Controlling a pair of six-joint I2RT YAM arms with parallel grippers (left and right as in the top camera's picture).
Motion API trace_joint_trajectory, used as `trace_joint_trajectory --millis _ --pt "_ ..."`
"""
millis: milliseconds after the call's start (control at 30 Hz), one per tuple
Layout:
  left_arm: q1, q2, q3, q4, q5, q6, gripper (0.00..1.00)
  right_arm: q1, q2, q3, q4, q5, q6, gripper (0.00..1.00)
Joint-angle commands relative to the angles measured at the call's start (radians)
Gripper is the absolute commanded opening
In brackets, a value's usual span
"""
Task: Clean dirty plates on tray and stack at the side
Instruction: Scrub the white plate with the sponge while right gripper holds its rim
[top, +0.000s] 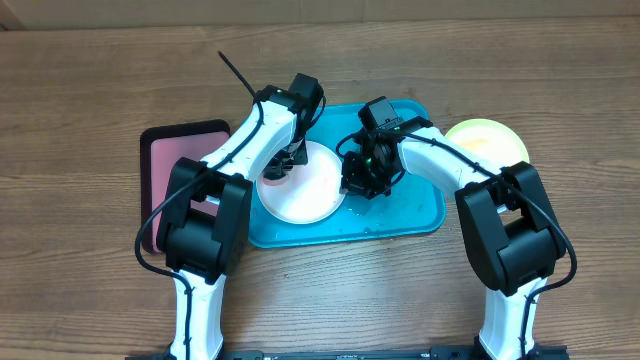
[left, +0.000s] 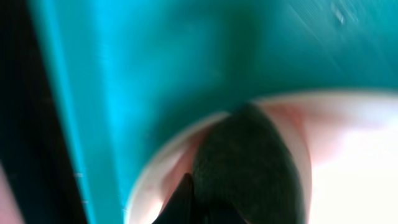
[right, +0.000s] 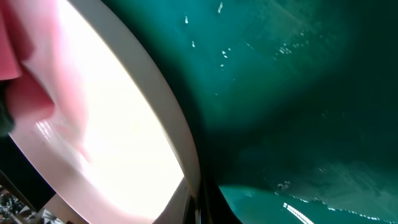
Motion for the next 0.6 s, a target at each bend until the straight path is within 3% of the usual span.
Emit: trace_joint_trajectory --millis 0,100,167,467,567 --pt "0.010 0.016 0.001 -0.037 0.324 0.306 0.04 0.001 0.008 -0.002 -0.001 -0.013 -0.015 0.04" --pt "0.010 0.016 0.001 -0.085 0.575 0.488 0.04 -0.002 0.008 -0.002 -0.004 -0.013 -0.015 0.04" --pt "0.010 0.016 0.001 -0.091 0.634 0.531 0.04 -0.007 0.008 -0.002 -0.009 -0.014 -0.016 0.04" --pt "0.089 0.016 0.053 -0.064 0.630 0.346 0.04 -0.069 -0.006 -0.002 -0.066 -0.061 -0.094 0.04" --pt "0.124 0.015 0.077 -0.065 0.630 0.311 0.04 -0.100 -0.042 -0.002 -0.105 0.001 -0.098 0.04"
